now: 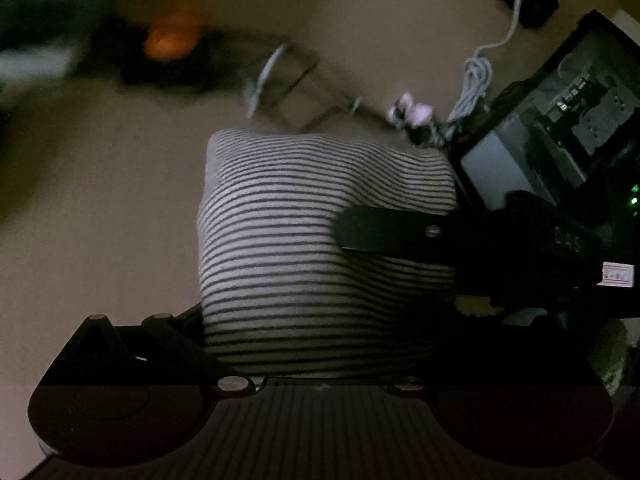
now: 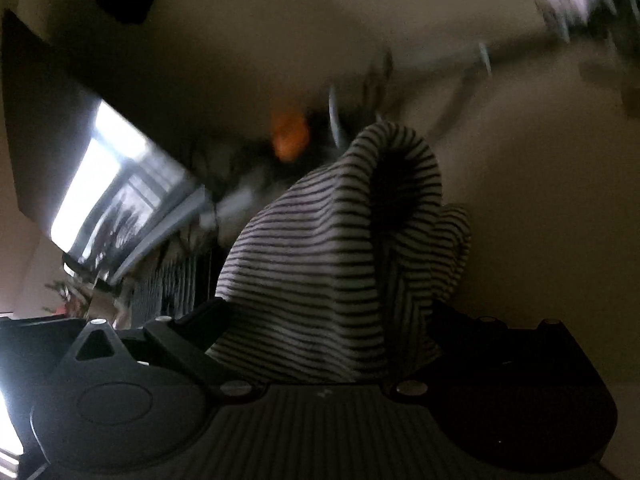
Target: Fold clothes
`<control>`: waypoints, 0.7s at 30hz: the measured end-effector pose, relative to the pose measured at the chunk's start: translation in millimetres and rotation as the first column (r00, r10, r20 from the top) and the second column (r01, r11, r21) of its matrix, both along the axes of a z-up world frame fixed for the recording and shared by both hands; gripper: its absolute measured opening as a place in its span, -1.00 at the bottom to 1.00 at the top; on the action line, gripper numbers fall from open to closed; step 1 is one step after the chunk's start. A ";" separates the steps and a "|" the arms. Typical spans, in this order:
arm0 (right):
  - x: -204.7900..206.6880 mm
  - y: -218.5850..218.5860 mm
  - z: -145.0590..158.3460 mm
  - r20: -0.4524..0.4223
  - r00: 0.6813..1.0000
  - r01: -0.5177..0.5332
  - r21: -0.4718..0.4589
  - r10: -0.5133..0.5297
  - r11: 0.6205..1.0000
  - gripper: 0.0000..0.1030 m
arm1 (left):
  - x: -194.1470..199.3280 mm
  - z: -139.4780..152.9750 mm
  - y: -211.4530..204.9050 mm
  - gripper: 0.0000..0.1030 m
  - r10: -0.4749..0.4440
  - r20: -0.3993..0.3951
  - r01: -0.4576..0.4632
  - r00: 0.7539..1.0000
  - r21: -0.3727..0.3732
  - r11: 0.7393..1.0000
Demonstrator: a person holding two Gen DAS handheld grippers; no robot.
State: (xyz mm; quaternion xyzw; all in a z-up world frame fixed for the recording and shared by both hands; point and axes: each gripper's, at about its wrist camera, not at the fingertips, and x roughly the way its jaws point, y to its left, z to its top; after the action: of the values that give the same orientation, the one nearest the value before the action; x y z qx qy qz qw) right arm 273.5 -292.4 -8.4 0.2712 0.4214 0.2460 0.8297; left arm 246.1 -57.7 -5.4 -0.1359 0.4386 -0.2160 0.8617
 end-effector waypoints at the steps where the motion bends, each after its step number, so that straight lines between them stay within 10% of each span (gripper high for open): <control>1: 10.9 -4.3 4.1 0.042 0.999 0.013 -0.004 -0.013 1.000 1.00 | 11.3 4.1 -6.3 0.99 -0.005 0.044 0.004 0.999 0.026 1.000; 6: 32.5 -24.0 12.0 0.152 0.979 0.164 -0.200 -0.135 0.966 1.00 | 36.0 3.2 -13.0 0.99 -0.035 0.089 0.025 0.995 0.109 0.994; 13: 39.6 -25.2 18.4 0.300 0.937 0.294 -0.398 -0.179 0.869 1.00 | 23.0 -5.8 20.0 0.99 0.011 0.034 -0.012 0.999 0.023 1.000; 16: 71.5 5.1 -3.9 0.261 0.961 0.230 -0.569 -0.092 0.789 1.00 | 23.8 -16.6 21.0 0.99 0.051 0.002 -0.051 0.999 0.057 0.997; 21: 69.0 9.0 -6.5 0.250 0.966 0.208 -0.576 -0.072 0.791 1.00 | 21.0 -15.0 18.8 0.99 0.025 0.003 -0.026 1.000 0.031 0.999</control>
State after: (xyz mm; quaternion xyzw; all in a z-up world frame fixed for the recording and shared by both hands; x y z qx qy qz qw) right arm 342.5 -283.4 -14.9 -0.0016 0.3639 0.0662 0.9291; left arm 267.1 -38.9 -20.4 -0.1277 0.4391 -0.1983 0.8670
